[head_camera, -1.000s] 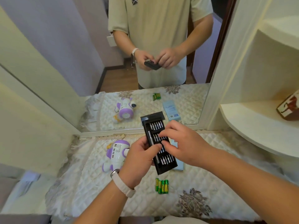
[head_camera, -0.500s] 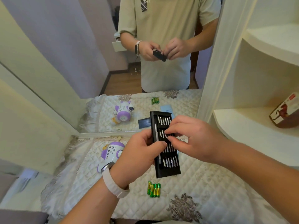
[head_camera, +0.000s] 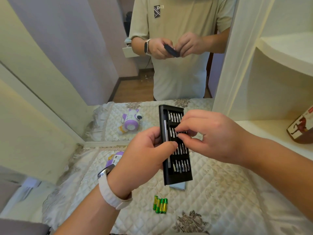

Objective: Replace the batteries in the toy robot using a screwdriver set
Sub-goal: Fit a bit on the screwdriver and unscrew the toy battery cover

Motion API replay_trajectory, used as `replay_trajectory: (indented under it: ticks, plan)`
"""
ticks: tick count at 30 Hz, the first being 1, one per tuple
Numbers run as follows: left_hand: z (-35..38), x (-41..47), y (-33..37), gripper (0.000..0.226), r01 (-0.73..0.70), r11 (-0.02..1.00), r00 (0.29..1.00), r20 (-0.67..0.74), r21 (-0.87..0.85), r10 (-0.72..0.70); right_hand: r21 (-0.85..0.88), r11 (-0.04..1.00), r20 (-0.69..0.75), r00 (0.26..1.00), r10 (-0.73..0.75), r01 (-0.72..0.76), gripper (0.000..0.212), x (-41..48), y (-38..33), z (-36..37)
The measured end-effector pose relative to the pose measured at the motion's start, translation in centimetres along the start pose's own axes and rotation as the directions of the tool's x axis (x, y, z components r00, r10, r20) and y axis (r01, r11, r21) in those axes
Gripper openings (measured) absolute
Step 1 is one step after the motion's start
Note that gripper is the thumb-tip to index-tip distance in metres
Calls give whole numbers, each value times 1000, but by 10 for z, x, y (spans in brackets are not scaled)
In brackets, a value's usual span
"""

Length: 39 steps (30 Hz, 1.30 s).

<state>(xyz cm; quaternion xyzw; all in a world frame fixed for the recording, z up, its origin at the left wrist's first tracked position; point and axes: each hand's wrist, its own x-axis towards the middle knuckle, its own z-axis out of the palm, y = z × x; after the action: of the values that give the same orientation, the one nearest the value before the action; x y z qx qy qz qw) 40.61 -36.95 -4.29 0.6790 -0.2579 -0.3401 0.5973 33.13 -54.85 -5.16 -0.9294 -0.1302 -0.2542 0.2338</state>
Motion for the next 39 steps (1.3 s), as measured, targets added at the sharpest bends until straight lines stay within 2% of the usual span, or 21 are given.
replay_trajectory:
  ticks: [10, 16, 26, 32, 36, 39]
  plan:
    - [-8, 11, 5, 20, -28, 999, 1000, 4, -35, 28, -95, 986, 36, 990, -133, 136, 16, 19, 14, -8]
    - [-7, 22, 0, 20, -44, 996, 999, 8, -74, 45, -118, 980, 57, 986, -157, 163, 14, 23, 26, -5]
    - [1, 31, -6, 21, -25, 999, 999, -44, -30, 24, -168, 969, -115, 973, -202, 181, 12, 11, 40, 13]
    - [5, 33, -10, 22, -15, 997, 998, -68, -78, 9, -161, 971, -131, 972, -197, 175, 13, 6, 47, 17]
    - [10, 38, -13, 18, -11, 996, 998, -62, -89, 5, -97, 981, -81, 981, -174, 166, 15, 6, 53, 12]
    - [12, 41, -15, 20, 8, 995, 998, -61, -96, -14, 10, 998, 37, 997, -70, 69, 25, 4, 57, 5]
